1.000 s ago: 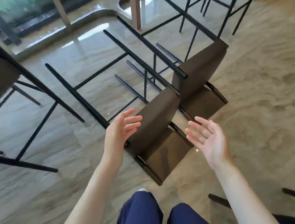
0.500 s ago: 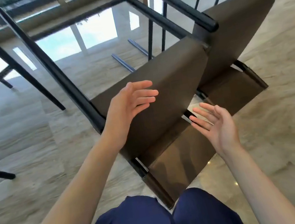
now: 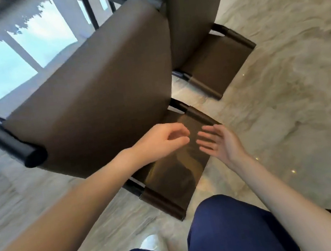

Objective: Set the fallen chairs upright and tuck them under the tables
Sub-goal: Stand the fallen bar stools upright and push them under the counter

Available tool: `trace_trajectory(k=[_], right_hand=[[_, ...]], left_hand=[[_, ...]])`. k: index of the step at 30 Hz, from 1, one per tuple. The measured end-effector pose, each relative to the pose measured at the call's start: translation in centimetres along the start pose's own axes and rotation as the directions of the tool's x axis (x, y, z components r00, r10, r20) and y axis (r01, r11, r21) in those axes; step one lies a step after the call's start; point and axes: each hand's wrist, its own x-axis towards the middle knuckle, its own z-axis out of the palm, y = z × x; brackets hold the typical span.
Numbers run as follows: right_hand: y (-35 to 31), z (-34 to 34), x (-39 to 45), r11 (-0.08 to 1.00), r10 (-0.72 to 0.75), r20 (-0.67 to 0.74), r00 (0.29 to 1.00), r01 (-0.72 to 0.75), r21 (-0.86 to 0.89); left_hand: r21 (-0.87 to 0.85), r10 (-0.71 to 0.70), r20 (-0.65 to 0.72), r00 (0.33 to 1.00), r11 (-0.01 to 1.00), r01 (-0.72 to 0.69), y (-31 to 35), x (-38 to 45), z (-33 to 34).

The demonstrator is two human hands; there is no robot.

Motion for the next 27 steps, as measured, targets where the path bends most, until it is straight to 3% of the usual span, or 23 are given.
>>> trace_trajectory(k=[5,8,12,17,20,27], right_hand=[[4.5,-4.1,3.4,0.985,0.169,-0.138,0.976,-0.166,0.035],[7.2,-6.3,5.5,0.960,0.280,-0.231,0.932,-0.270,0.073],[10.0,-7.0,7.1,0.934,0.357,-0.270,0.894,-0.343,0.097],[10.8,-6.3,8.7,0.936,0.352,-0.278,0.894,-0.330,0.124],[10.9,-5.7,9.0,0.927,0.370,-0.241,0.897,-0.340,0.158],[9.5,-4.8,10.6,0.949,0.297,-0.196,0.934,-0.266,0.172]], left_hand=[[0.318,0.001,0.344,0.939,0.941,-0.118,-4.1,4.4,7.7],[0.389,0.033,0.482,0.876,0.888,-0.247,-6.4,5.6,12.1],[0.493,0.109,0.658,0.745,0.686,-0.535,-9.4,5.9,16.8],[0.479,0.177,0.779,0.601,0.452,-0.753,-10.6,6.5,18.6],[0.447,0.136,0.851,0.507,0.321,-0.835,-10.8,7.0,18.9],[0.417,-0.028,0.907,0.421,0.207,-0.885,-10.4,7.8,20.7]])
